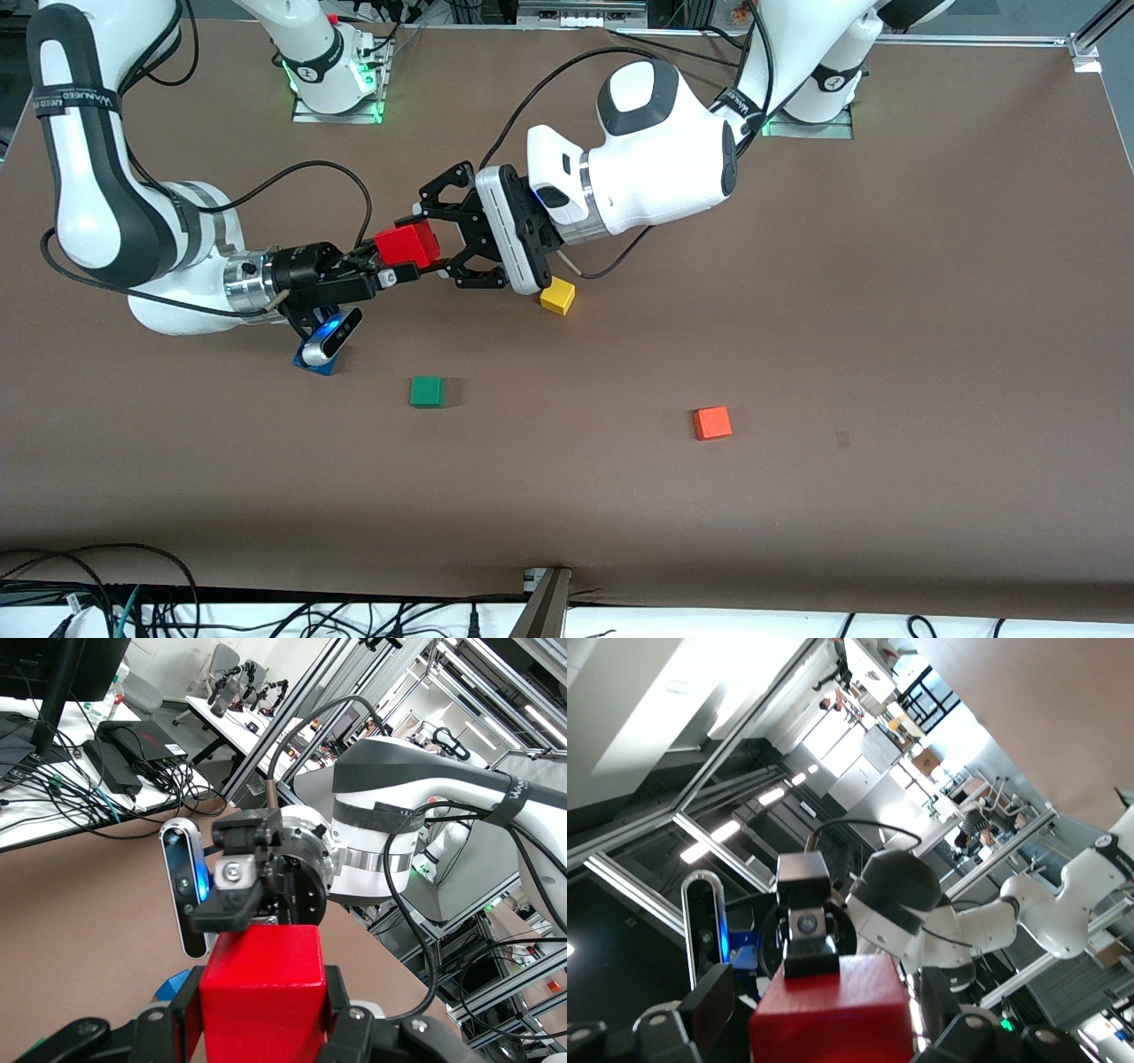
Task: Pass red block to right arm, stack on blue
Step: 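Close the right gripper on the red cube held by the left gripper, then open the left gripper and withdraw it while the right gripper holds cube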
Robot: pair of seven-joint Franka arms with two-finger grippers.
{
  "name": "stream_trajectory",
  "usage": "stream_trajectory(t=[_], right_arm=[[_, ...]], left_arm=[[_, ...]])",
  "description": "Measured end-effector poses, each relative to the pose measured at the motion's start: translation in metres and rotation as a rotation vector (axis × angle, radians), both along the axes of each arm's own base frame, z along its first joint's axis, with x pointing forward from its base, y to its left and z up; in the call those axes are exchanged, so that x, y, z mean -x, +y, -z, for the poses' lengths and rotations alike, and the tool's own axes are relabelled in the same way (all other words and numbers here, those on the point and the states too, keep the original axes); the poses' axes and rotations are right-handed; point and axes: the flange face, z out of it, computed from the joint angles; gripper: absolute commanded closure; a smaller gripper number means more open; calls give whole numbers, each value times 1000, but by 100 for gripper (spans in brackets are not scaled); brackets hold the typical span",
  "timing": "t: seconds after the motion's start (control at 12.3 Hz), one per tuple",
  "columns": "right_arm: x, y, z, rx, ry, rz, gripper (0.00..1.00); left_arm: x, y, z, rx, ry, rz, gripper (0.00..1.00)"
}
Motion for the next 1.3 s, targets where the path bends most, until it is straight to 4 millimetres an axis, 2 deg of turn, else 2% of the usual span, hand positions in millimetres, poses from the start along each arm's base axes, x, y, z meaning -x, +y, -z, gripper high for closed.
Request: stream_trajectory(t=[0.08,0.24,0.49,0.57,0.65,1.06,1.14,1.3], right_arm=[[3,-1,-2,-11,2,-24,75],[2,-5,-2,-12,0,-29,97],[1,-8,-5,0,-14,-33,100],[1,-8,-6,1,-14,-34,100],[1,-8,-6,2,-12,-35,100],[-3,-19,-6,9,-11,-21,100],[-2,-20,-5,26,-15,-30,100],[1,-24,-1,109,-37,-78,100]], left_arm=[[0,0,0,1,6,-3,100],[0,0,0,1,7,-4,100],[-1,1,-3,12,26,-16,100],[-1,1,-3,13,29,-18,74],[-1,0,-3,14,33,-20,1],[-10,10,-8,28,63,-55,0],[-16,17,-11,31,59,-70,0],[-36,44,-18,9,31,-79,0]])
